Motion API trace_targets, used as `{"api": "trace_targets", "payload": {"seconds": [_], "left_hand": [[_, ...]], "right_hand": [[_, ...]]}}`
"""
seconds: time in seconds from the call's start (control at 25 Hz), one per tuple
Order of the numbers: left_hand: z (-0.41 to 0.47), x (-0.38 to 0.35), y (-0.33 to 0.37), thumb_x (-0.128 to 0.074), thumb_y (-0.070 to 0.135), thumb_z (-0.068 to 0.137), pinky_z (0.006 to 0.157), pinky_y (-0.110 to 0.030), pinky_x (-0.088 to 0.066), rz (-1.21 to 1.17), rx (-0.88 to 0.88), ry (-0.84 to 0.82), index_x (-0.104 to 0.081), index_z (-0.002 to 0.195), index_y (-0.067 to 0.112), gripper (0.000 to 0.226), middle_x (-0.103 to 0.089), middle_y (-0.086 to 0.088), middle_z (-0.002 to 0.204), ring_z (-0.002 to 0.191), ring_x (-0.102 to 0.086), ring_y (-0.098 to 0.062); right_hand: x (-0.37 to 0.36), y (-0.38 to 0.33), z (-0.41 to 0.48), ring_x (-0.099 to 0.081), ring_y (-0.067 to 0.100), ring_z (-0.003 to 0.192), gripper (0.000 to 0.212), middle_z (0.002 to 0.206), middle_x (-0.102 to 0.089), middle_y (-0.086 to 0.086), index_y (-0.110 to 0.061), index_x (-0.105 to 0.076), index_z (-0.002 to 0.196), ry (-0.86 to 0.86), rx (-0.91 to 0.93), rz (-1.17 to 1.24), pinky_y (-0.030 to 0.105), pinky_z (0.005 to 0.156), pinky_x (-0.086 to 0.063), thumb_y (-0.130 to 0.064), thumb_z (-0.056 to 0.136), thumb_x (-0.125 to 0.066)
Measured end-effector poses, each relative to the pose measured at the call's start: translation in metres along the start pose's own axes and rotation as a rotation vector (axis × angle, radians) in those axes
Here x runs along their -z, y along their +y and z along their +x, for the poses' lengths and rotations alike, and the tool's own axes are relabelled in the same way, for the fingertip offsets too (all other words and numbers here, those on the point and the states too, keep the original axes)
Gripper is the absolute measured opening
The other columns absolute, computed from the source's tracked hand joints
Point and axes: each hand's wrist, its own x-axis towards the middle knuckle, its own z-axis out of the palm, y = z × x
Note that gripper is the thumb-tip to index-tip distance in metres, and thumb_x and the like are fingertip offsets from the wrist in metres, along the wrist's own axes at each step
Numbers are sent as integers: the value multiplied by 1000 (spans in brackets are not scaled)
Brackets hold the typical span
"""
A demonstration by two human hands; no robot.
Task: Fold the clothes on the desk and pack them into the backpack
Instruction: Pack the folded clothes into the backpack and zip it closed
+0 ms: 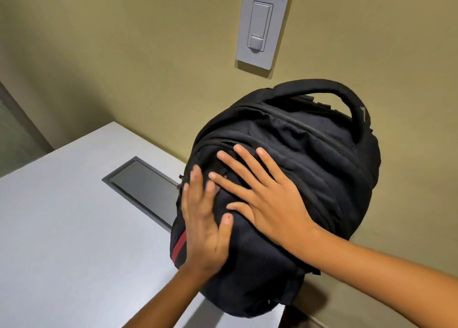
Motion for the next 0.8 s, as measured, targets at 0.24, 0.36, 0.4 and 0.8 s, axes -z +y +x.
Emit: {"api": "trace_targets", "payload": {"seconds": [0.24,0.36,0.4,0.8], "left_hand": [[9,-41,-22,-17,51,99,118,-54,-3,450,207,-272,10,153,19,68,10,-6,161,149,7,-26],[21,-45,-24,-9,53,100,118,-54,-3,448,219,-292,6,153,12,69,11,-5,161,149,7,-23],[19,-42,-22,-10,52,100,118,-54,-3,439,212,-292,6,153,12,68,12,-5,161,149,8,-22],[23,-45,-18,-23,52,98,118,-54,3,470,182,-296,6,153,22,69,15,-3,161,148,10,-22]], "right_hand": [[-17,7,10,7,29,149,63,163,8,10,-14,2,155,-20,-45,-275,48,119,12,-44,104,-20],[-9,3,6,2,31,150,63,162,2,15,-5,-7,154,23,-140,-216,47,120,11,-31,103,-33],[-4,-1,-1,0,31,150,63,162,-1,16,-5,-11,154,40,-212,-150,47,121,8,-28,102,-38],[-21,2,-63,-6,25,150,65,163,-7,-7,-34,-11,155,40,-409,-128,53,119,0,-58,99,-34]]}}
